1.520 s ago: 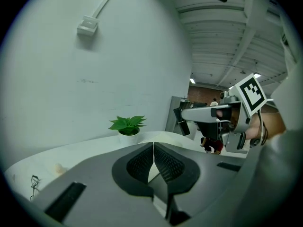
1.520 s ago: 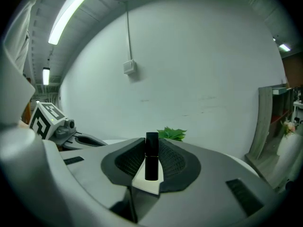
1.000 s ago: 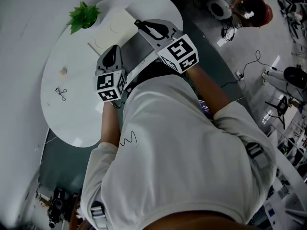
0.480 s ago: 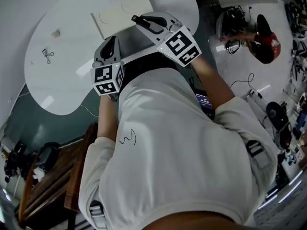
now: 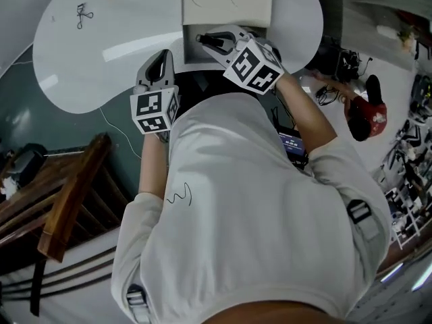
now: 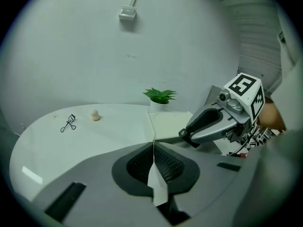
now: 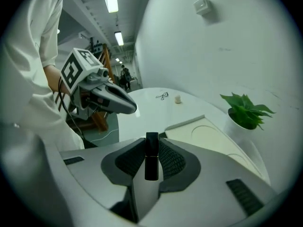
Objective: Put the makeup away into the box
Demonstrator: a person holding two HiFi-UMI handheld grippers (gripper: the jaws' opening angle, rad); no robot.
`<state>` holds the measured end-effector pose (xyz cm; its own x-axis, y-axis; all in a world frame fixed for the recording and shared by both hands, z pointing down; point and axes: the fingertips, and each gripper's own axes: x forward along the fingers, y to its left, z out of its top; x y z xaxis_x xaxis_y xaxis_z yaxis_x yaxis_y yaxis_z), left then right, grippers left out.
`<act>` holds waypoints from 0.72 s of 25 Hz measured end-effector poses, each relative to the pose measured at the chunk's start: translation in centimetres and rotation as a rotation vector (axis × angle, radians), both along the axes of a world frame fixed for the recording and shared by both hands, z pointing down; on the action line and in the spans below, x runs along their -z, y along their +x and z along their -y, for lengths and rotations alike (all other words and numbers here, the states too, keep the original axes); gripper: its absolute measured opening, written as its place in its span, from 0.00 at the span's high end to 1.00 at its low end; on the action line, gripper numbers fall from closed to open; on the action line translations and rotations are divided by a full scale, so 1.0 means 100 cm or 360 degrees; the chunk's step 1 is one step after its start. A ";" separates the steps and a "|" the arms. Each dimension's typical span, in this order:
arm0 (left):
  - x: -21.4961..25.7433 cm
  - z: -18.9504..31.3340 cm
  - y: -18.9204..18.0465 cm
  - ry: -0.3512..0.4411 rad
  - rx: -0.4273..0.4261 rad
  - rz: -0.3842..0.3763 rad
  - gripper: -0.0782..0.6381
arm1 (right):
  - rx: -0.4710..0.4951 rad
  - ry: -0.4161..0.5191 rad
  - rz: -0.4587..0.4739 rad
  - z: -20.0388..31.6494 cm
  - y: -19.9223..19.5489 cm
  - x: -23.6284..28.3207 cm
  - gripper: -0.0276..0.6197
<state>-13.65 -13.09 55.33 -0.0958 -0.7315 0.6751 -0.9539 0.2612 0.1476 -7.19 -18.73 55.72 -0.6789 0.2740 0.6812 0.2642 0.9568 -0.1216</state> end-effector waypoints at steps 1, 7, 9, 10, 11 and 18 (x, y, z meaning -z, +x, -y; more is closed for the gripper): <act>-0.001 -0.005 -0.005 -0.0005 0.0017 0.0000 0.86 | 0.0046 0.0030 -0.0051 -0.004 -0.001 -0.007 0.82; -0.006 -0.019 -0.019 -0.0018 0.0053 -0.0030 0.86 | 0.0269 0.0209 -0.0306 -0.019 0.002 -0.044 0.82; -0.008 -0.020 -0.022 -0.0022 0.0042 -0.0036 0.86 | 0.0284 0.0226 -0.0353 -0.023 0.002 -0.053 0.82; -0.008 -0.020 -0.023 -0.0023 0.0036 -0.0037 0.86 | 0.0283 0.0234 -0.0375 -0.023 0.003 -0.058 0.82; -0.008 -0.020 -0.024 -0.0021 0.0030 -0.0036 0.86 | 0.0282 0.0245 -0.0399 -0.023 0.005 -0.062 0.82; -0.004 -0.017 -0.031 -0.0012 0.0018 -0.0014 0.86 | 0.0297 0.0297 -0.0510 -0.022 0.015 -0.082 0.82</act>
<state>-16.78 -11.35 55.74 -0.0985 -0.7253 0.6813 -0.9496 0.2733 0.1537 -5.70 -16.51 63.94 -0.3747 0.2241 0.8996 0.4121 0.9095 -0.0550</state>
